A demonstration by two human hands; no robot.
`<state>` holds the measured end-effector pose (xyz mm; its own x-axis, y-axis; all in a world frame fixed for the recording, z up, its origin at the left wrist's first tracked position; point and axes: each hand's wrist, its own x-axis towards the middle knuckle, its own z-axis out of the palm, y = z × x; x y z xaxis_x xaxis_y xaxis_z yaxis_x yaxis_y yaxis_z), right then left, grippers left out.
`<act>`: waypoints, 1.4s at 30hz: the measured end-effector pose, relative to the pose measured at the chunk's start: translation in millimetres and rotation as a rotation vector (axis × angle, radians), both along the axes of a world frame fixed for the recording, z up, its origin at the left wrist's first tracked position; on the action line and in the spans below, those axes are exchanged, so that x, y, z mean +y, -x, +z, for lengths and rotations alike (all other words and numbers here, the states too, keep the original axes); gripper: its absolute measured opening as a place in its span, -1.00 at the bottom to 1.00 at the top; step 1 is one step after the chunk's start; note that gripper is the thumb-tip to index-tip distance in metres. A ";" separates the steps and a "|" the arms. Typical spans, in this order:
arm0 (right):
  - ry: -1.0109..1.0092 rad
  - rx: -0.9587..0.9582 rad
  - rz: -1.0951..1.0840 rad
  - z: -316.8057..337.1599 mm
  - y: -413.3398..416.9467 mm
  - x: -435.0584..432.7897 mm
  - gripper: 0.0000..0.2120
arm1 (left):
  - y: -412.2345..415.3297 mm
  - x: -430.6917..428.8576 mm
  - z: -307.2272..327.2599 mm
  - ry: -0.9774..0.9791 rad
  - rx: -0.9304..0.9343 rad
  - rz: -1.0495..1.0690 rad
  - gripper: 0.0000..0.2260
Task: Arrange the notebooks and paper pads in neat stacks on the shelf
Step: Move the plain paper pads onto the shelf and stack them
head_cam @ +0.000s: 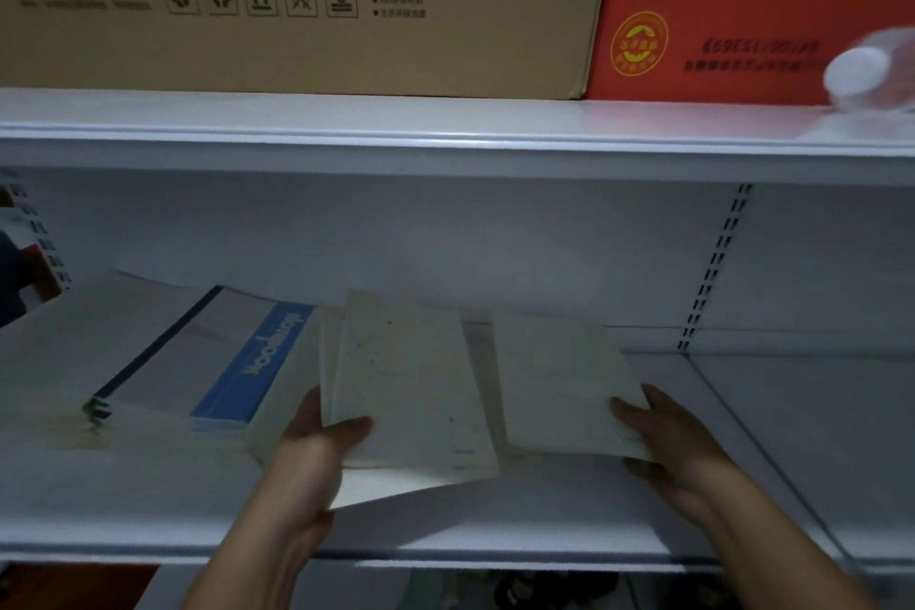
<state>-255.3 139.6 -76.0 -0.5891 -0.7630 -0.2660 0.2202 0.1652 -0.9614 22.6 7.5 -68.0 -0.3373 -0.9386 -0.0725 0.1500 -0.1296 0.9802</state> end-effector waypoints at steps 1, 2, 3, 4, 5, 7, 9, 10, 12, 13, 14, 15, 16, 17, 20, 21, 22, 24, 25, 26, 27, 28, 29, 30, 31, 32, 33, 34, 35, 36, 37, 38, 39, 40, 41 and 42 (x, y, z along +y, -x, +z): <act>0.034 -0.020 -0.006 0.9 -2.8 5.3 -0.83 | 10.3 3.6 -0.4 0.004 -0.007 -0.041 -0.65; 0.053 -0.016 -0.001 2.4 -6.7 9.1 -0.83 | 22.2 8.4 -0.2 0.010 -0.012 -0.090 -0.66; 0.052 0.010 0.005 2.8 -10.6 10.9 -0.84 | 35.5 14.1 -0.7 0.012 -0.016 -0.137 -0.67; 0.036 0.050 0.002 2.1 -13.8 12.3 -0.85 | 49.8 21.9 0.1 0.012 -0.013 -0.182 -0.69; 0.016 0.094 -0.011 0.3 -15.7 13.7 -0.85 | 63.1 30.2 0.2 0.012 -0.004 -0.221 -0.72; 0.005 0.180 -0.047 -4.7 -12.9 19.8 -0.82 | 87.9 48.5 0.4 0.004 0.008 -0.270 -0.77; 0.006 0.215 -0.094 -7.3 -2.3 32.3 -0.82 | 110.9 64.9 -1.6 -0.014 0.002 -0.293 -0.70; 0.011 0.206 -0.104 -8.0 5.7 40.5 -0.83 | 122.2 73.3 -2.1 -0.031 0.006 -0.300 -0.68; 0.030 0.157 -0.104 -8.3 25.3 61.2 -0.84 | 146.3 91.9 -2.7 -0.073 0.017 -0.318 -0.68; 0.048 0.123 -0.100 -8.0 37.4 73.2 -0.83 | 160.4 102.0 -3.6 -0.089 0.016 -0.327 -0.70; 0.067 0.086 -0.093 -8.5 52.2 85.9 -0.82 | 176.0 112.6 -3.9 -0.103 0.019 -0.336 -0.71; 0.083 0.053 -0.080 -6.9 67.5 100.7 -0.80 | 192.4 124.5 -4.5 -0.121 0.022 -0.351 -0.72; 0.091 0.040 -0.064 -5.8 83.8 116.5 -0.78 | 209.3 138.1 -3.6 -0.147 0.024 -0.372 -0.71; 0.097 0.045 -0.053 -4.4 100.7 133.0 -0.76 | 226.6 151.8 -3.0 -0.177 0.026 -0.403 -0.70; 0.100 0.092 -0.074 -1.4 151.0 183.7 -0.70 | 280.0 194.3 -2.4 -0.281 0.057 -0.523 -0.67; 0.091 0.099 -0.088 -1.4 164.8 200.3 -0.69 | 297.6 207.6 -2.5 -0.297 0.048 -0.545 -0.68; 0.073 0.116 -0.103 -1.8 177.5 216.1 -0.69 | 315.5 220.4 -2.6 -0.288 0.024 -0.545 -0.70; 0.042 0.155 -0.140 -1.3 199.2 246.1 -0.68 | 350.4 244.9 -4.0 -0.224 -0.058 -0.508 -0.76; 0.037 0.170 -0.170 -0.6 210.7 259.8 -0.67 | 367.2 256.5 -4.7 -0.196 -0.085 -0.505 -0.77; 0.038 0.171 -0.204 0.1 224.0 272.0 -0.67 | 383.6 267.4 -4.7 -0.176 -0.095 -0.515 -0.78; 0.047 0.159 -0.238 1.6 237.3 283.2 -0.67 | 399.6 277.1 -5.5 -0.156 -0.099 -0.528 -0.78; 0.050 0.146 -0.261 2.3 251.2 293.3 -0.66 | 414.7 286.2 -5.5 -0.138 -0.100 -0.544 -0.78; 0.049 0.134 -0.283 2.6 265.4 302.1 -0.65 | 429.3 293.7 -6.1 -0.130 -0.099 -0.560 -0.79; 0.038 0.127 -0.301 2.3 280.3 309.7 -0.65 | 443.7 300.2 -5.9 -0.136 -0.093 -0.577 -0.79; 0.024 0.120 -0.315 3.1 293.5 315.9 -0.64 | 458.3 304.6 -6.4 -0.153 -0.090 -0.596 -0.78; 0.011 0.115 -0.329 3.2 306.2 320.4 -0.64 | 473.1 308.3 -5.8 -0.173 -0.084 -0.626 -0.78; -0.009 0.117 -0.351 3.7 318.1 323.7 -0.63 | 488.4 311.2 -5.2 -0.188 -0.074 -0.662 -0.80; -0.033 0.122 -0.382 2.2 331.8 326.5 -0.63 | 505.0 312.3 -5.5 -0.190 -0.069 -0.690 -0.82; -0.059 0.128 -0.420 1.9 345.3 329.0 -0.62 | 522.8 312.5 -7.2 -0.181 -0.074 -0.699 -0.83; -0.078 0.129 -0.448 1.3 359.5 332.0 -0.61 | 542.0 313.1 -9.3 -0.171 -0.083 -0.702 -0.84; -0.091 0.118 -0.471 3.0 373.0 335.7 -0.60 | 561.1 314.2 -10.9 -0.177 -0.080 -0.711 -0.85; -0.096 0.108 -0.489 4.9 387.4 340.1 -0.59 | 580.0 317.0 -10.8 -0.187 -0.072 -0.738 -0.85; -0.103 0.105 -0.514 7.9 402.3 345.6 -0.59 | 599.2 320.1 -13.1 -0.200 -0.061 -0.765 -0.83; -0.113 0.116 -0.544 9.6 419.2 352.2 -0.59 | 617.8 323.9 -15.2 -0.214 -0.057 -0.786 -0.81; -0.123 0.136 -0.574 11.4 435.0 358.6 -0.60 | 635.0 327.7 -17.4 -0.221 -0.059 -0.799 -0.81; -0.130 0.159 -0.591 10.8 450.8 363.9 -0.59 | 650.3 330.7 -19.3 -0.226 -0.059 -0.805 -0.82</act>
